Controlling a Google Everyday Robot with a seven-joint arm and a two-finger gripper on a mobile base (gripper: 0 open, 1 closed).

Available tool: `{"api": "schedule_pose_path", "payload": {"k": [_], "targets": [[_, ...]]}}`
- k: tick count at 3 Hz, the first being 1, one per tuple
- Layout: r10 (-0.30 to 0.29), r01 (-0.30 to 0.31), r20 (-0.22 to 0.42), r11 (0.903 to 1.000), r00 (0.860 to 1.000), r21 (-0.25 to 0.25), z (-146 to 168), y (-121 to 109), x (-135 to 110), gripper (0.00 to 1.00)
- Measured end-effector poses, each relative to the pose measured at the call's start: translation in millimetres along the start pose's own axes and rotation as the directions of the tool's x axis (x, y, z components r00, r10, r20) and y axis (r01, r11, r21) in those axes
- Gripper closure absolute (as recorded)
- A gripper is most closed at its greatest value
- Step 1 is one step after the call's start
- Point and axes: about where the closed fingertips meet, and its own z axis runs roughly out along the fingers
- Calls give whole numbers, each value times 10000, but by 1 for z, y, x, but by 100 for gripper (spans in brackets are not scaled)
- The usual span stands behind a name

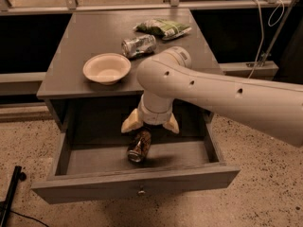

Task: Pick orange can from top drawer and place on counter

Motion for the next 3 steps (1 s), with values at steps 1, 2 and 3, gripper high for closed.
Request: {"api": "schedule_pose_path", "payload": {"k": [1,2,3], "targets": [[878,-878,-151,9961,9960,45,35,12,9,0],[1310,-1310,-33,9914,9914,28,58,15,15,0],[2089,-2100,610,9776,9760,131,79,7,21,0]]}}
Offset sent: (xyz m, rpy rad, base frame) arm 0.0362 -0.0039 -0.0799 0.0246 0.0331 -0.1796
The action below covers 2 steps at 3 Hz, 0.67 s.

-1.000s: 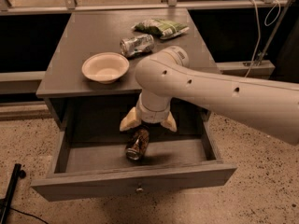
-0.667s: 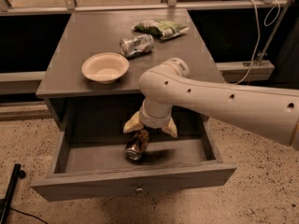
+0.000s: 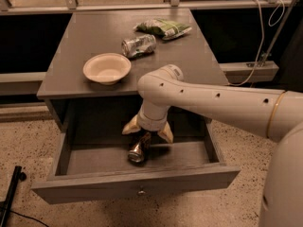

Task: Pick orange can from top drawer and place on counter

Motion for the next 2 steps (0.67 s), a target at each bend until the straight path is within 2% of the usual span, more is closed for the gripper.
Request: {"api": "schedule_pose_path", "payload": {"k": [1,2], "targets": [[-13,-22,878,9992,9961,400,19,-34,-2,19],[-448,270,1339,9910,9900,1313,14,-71,-8,43]]}}
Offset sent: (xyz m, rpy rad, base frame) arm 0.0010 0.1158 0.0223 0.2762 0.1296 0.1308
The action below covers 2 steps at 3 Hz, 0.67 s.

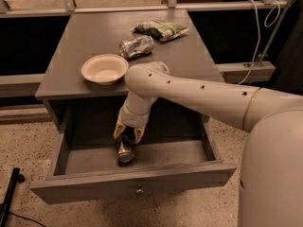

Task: Pick orange can from top drawer and place on counter

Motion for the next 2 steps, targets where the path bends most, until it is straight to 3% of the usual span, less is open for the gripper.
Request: {"api": "schedule_pose_path", "payload": {"k": [1,2], "targets": [[-178,184,367,9997,9992,-153,3,-20,-13,70],[-178,184,368,9997,9992,-153,3,-20,-13,54]]}}
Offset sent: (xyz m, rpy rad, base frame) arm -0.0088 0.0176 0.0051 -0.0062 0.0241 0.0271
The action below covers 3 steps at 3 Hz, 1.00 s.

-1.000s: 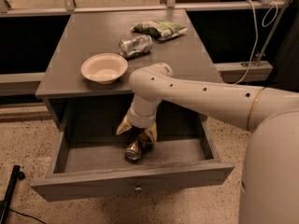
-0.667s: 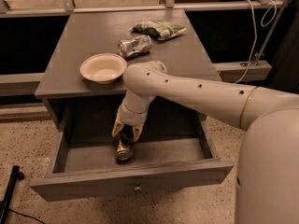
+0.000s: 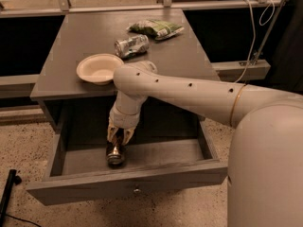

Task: Pick orange can from top drawer and place on counter

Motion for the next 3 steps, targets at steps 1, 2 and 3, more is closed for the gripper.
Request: {"api": "schedule_pose_path", "payload": {"k": [1,2,3], "targets": [[0,0,1,10000,10000,0,0,0,0,23],[0,0,1,10000,10000,0,0,0,0,1],[4,-4,77,10000,10000,39,3,1,1,0]]}}
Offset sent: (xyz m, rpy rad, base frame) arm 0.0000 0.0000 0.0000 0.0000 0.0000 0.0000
